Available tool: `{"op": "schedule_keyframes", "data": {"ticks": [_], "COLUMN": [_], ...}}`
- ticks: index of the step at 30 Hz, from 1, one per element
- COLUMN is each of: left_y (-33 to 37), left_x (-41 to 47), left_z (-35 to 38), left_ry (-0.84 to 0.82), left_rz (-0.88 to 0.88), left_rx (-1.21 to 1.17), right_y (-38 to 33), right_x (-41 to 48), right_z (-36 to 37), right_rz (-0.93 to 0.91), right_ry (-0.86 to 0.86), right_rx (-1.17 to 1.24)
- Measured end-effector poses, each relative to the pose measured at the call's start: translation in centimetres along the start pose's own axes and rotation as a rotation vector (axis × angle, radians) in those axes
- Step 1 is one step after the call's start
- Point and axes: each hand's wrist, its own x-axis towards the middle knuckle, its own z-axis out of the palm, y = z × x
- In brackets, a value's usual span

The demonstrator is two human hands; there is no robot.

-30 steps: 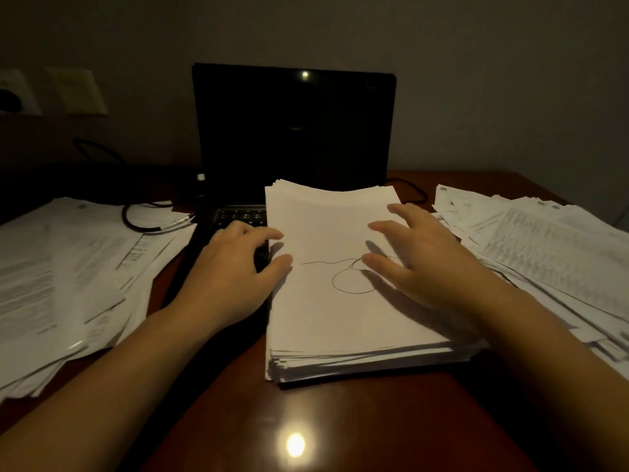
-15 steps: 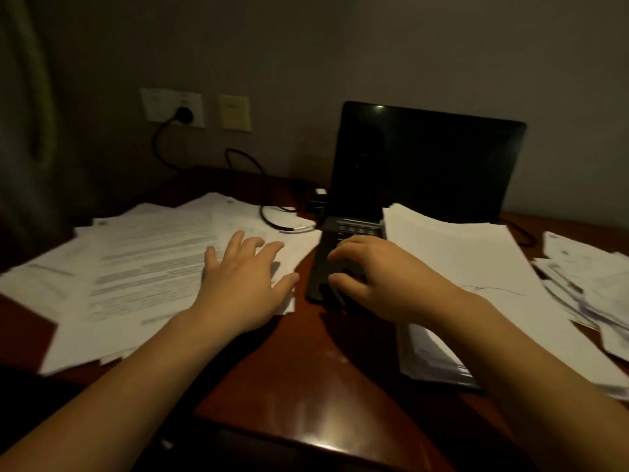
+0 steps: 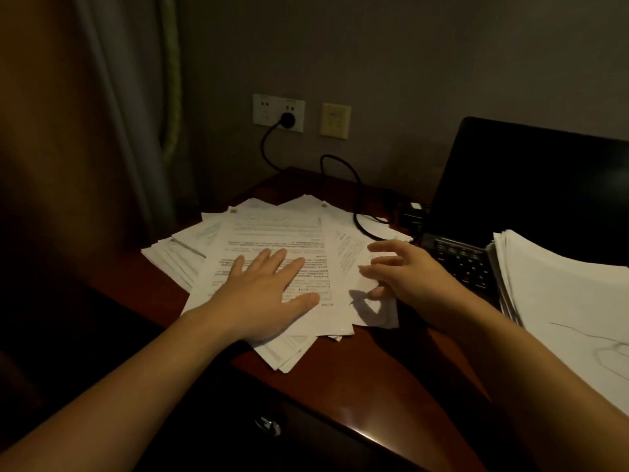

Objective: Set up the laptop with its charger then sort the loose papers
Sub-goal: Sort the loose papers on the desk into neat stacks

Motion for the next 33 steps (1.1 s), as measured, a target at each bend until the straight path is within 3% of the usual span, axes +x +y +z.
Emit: {"op": "schedule_keyframes", "data": {"ticks": [6,10,13,16,20,24,26,28,30,33], "left_y": [1.8,0.8,-1.4,-2.6,-2.1,0.3,0.3,-1.2,-3.2,-3.9], "left_x": [-0.6,1.4,4.1,6.1,6.8,6.1,6.3,6.8,7.0,6.3], "left_z": [-0.7,-3.1,-4.1,-3.6,-2.6,-2.4,-3.2,-3.9,-3.9,-3.4], "left_ry": [0.129,0.258,0.128,-0.026,-0.080,0.094,0.127,0.056,-0.056,-0.080], "left_rz": [-0.081,0.035,0.248,0.321,0.225,-0.049,-0.077,-0.005,0.030,-0.076], "left_rx": [0.146,0.177,0.091,0.056,0.093,0.228,0.316,0.261,0.135,0.156], "right_y": [-0.1,-0.3,-0.3,-0.4,-0.1,0.1,0.0,-0.3,-0.4,-0.3], "right_x": [0.1,-0.3,-0.1,0.8,1.7,1.3,0.5,-0.5,-1.3,-1.7], "right_z": [1.8,2.2,1.9,1.3,0.5,0.5,0.6,0.7,0.8,1.6], "right_rz": [0.106,0.138,0.077,-0.019,-0.074,-0.129,-0.222,-0.300,-0.302,-0.263], "right_ry": [0.056,0.045,0.036,0.090,0.229,0.246,0.247,0.184,0.003,-0.225], "right_rx": [0.230,0.264,0.100,-0.033,-0.042,-0.199,-0.340,-0.472,-0.584,-0.724]}}
